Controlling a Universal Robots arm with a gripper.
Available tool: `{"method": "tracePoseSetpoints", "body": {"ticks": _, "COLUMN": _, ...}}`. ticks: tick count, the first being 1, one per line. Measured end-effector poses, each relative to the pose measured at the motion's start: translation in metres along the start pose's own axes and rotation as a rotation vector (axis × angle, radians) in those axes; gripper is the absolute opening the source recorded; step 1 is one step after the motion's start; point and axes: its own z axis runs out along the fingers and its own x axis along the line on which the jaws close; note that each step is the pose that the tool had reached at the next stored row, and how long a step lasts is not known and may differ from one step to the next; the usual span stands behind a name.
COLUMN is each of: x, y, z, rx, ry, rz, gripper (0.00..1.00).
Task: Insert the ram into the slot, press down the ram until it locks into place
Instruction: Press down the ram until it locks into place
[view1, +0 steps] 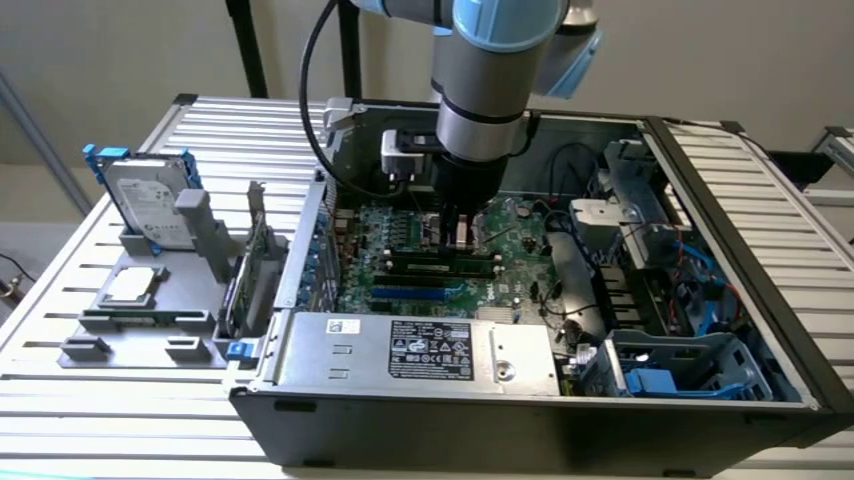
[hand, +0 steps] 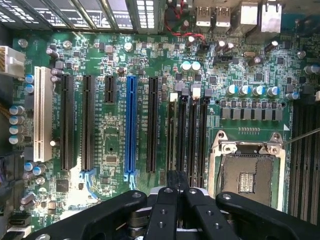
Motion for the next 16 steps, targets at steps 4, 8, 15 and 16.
{"method": "tracePoseSetpoints", "body": {"ticks": 4, "x": -0.001, "y": 0.0003, "z": -0.0108, "rx": -0.0014, "ry": -0.0013, "rz": 0.000, "gripper": 0.10}}
{"method": "tracePoseSetpoints", "body": {"ticks": 8, "x": -0.001, "y": -0.0003, "z": -0.0264, "rx": -0.0049, "ry": -0.0008, "rz": 0.000, "gripper": 0.10}}
{"method": "tracePoseSetpoints", "body": {"ticks": 15, "x": -0.001, "y": -0.0003, "z": -0.0265, "rx": -0.0050, "ry": -0.0008, "rz": 0.000, "gripper": 0.10}}
{"method": "tracePoseSetpoints", "body": {"ticks": 16, "x": -0.001, "y": -0.0003, "z": -0.0265, "rx": -0.0050, "ry": -0.0008, "rz": 0.000, "gripper": 0.10}}
